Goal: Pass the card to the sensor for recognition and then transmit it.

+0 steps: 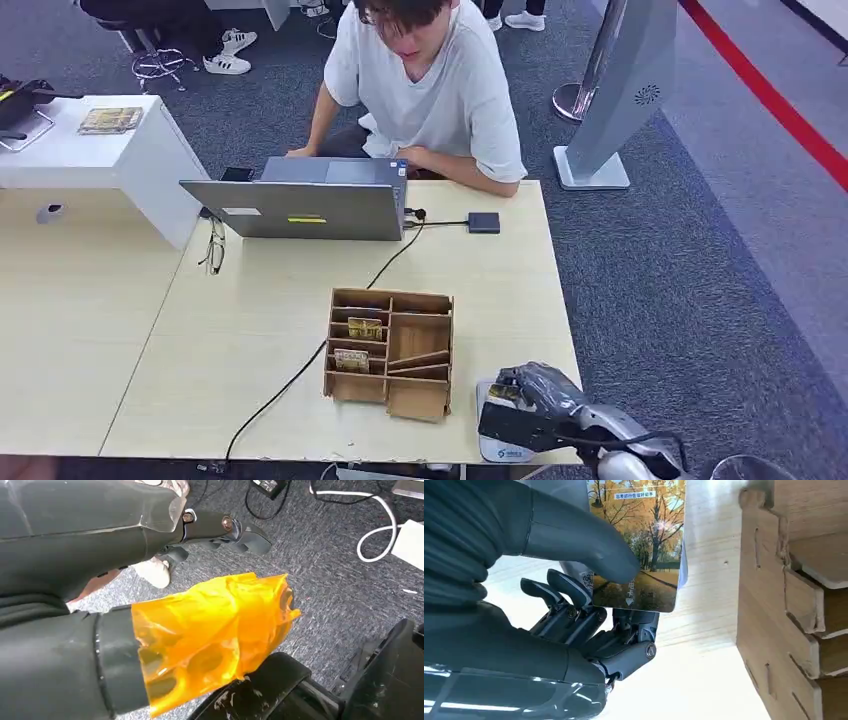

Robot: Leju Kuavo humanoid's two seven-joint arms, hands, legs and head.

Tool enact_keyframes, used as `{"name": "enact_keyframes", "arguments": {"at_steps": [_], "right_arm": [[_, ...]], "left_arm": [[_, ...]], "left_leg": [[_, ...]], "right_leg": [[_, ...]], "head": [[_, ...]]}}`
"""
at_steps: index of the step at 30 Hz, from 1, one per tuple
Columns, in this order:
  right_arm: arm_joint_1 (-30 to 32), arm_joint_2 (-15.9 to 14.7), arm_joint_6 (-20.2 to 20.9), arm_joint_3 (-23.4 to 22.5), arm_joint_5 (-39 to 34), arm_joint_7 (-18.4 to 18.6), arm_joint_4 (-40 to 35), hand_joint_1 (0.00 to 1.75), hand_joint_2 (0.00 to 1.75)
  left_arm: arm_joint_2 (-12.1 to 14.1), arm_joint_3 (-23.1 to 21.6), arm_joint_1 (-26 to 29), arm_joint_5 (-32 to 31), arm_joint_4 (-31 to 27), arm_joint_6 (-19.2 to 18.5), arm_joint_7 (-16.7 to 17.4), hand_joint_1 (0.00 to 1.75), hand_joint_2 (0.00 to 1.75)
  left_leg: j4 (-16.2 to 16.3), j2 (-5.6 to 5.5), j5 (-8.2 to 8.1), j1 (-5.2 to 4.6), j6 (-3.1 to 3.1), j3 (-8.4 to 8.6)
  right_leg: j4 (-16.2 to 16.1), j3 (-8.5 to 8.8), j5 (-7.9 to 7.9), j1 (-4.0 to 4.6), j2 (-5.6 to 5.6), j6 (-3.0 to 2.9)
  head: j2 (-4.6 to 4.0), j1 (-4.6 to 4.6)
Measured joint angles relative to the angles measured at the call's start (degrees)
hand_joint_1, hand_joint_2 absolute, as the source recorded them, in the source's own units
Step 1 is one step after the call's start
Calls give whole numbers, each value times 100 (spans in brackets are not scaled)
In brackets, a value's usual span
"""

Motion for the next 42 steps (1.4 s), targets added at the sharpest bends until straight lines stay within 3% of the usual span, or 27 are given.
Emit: {"name": "enact_keyframes", "arguments": {"at_steps": [12,21,26,32,42], "right_arm": [[9,157,-129,20,197,2,-11,175,175],[73,177,-87,-4,-33,-212,-61,175,175],[153,188,-98,-85,-394,-479,-210,175,175],[335,188,166,-304,-1368,-1274,-640,175,175],[459,186,317,-518,-1672,-1565,-1062,175,175]], "left_arm": [[0,-94,15,81,0,-7,17,0,0],[13,-166,19,177,0,0,17,0,0],[39,-236,26,262,0,11,17,0,0],[57,-295,39,402,0,55,-57,0,0],[90,-380,57,512,0,103,-116,0,0]], "left_leg": [[0,0,0,0,0,0],[0,0,0,0,0,1],[0,0,0,0,0,0],[0,0,0,0,0,0],[0,0,0,0,0,0]], "right_leg": [[0,0,0,0,0,0],[0,0,0,0,0,0],[0,0,0,0,0,0],[0,-1,0,0,0,0],[0,0,0,0,0,0]], "head": [[0,0],[0,2],[0,2],[0,2],[0,0]]}}
